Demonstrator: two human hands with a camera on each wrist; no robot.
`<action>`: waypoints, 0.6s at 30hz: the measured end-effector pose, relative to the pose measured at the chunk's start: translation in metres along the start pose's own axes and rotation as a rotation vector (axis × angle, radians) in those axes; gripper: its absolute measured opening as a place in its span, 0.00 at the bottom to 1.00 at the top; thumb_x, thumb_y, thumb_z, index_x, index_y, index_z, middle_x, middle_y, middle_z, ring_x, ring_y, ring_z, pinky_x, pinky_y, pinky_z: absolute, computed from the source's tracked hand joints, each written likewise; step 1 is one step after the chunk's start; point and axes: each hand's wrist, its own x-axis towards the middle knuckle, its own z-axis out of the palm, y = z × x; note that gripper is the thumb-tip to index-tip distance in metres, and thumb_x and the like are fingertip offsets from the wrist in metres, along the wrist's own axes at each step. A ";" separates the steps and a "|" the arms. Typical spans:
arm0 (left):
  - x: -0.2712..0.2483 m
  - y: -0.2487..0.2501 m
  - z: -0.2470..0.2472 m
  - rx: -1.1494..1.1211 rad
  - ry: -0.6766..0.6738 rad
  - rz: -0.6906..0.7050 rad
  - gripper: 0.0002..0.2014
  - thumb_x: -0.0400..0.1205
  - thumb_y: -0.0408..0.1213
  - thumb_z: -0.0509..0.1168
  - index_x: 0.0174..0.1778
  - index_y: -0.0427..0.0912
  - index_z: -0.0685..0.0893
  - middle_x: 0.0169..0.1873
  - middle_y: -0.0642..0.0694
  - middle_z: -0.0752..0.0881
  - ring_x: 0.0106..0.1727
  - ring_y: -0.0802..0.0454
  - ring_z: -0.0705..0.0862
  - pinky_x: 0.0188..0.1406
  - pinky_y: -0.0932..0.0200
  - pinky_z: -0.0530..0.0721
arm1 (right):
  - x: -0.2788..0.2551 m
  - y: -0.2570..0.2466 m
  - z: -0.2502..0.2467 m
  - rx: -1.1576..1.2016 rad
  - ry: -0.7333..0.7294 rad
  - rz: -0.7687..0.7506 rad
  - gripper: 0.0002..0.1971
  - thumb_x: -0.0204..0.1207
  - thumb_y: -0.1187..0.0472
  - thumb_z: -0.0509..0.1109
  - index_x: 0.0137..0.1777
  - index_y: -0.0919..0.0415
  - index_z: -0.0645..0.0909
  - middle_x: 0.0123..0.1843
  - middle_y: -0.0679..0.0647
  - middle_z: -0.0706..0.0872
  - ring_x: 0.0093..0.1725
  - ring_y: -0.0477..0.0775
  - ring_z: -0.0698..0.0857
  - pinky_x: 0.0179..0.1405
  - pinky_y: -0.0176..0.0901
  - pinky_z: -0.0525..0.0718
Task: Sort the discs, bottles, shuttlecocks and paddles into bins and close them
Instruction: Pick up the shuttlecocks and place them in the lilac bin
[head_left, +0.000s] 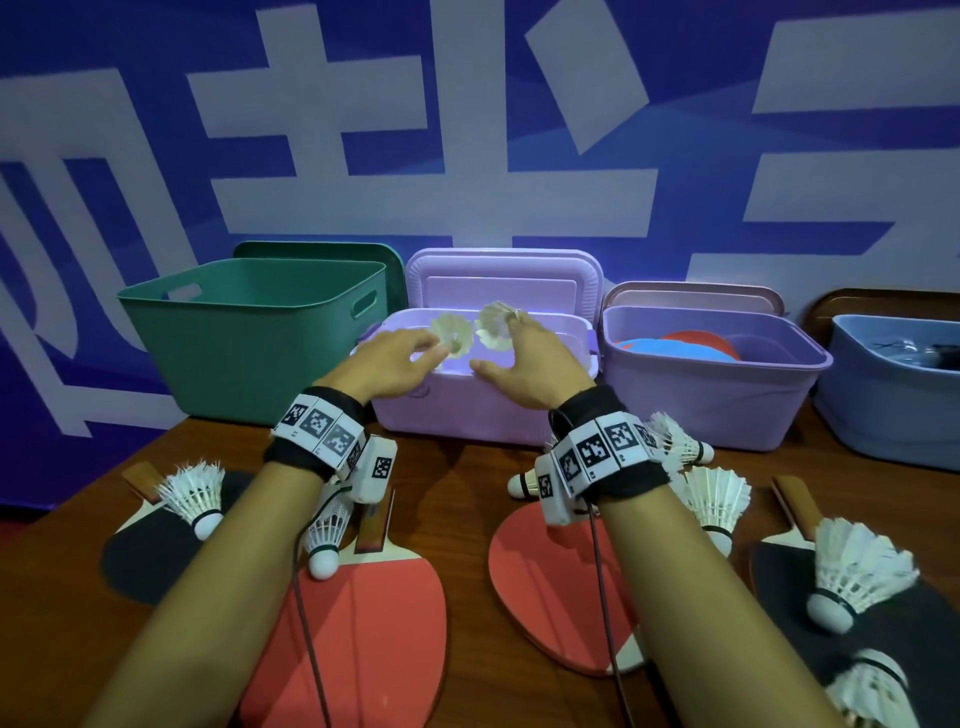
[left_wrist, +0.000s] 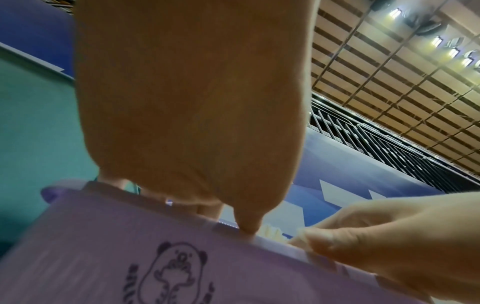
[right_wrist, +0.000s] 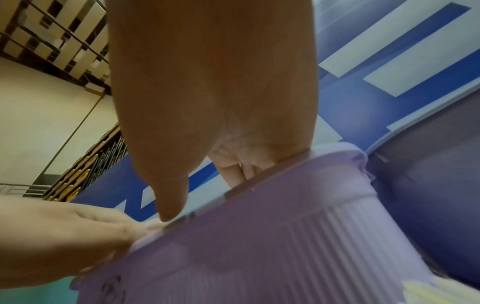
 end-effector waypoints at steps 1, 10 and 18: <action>-0.001 0.002 0.001 0.058 -0.087 -0.040 0.27 0.87 0.64 0.49 0.60 0.51 0.86 0.61 0.52 0.89 0.67 0.47 0.83 0.73 0.44 0.75 | -0.003 0.000 0.001 -0.020 -0.050 0.007 0.39 0.78 0.37 0.68 0.85 0.53 0.64 0.84 0.52 0.66 0.80 0.55 0.71 0.77 0.52 0.72; -0.004 0.011 -0.001 0.104 -0.188 -0.134 0.40 0.87 0.68 0.40 0.44 0.43 0.90 0.45 0.49 0.87 0.56 0.42 0.83 0.70 0.41 0.75 | -0.010 -0.006 0.002 -0.305 -0.245 0.067 0.38 0.81 0.27 0.45 0.82 0.49 0.70 0.82 0.49 0.73 0.79 0.58 0.73 0.74 0.59 0.72; -0.014 0.017 -0.035 0.148 -0.035 -0.056 0.18 0.84 0.61 0.64 0.50 0.50 0.89 0.53 0.52 0.83 0.63 0.48 0.80 0.67 0.45 0.69 | -0.004 -0.012 -0.010 -0.135 -0.116 -0.002 0.31 0.83 0.39 0.61 0.79 0.56 0.72 0.81 0.56 0.72 0.79 0.60 0.71 0.74 0.62 0.73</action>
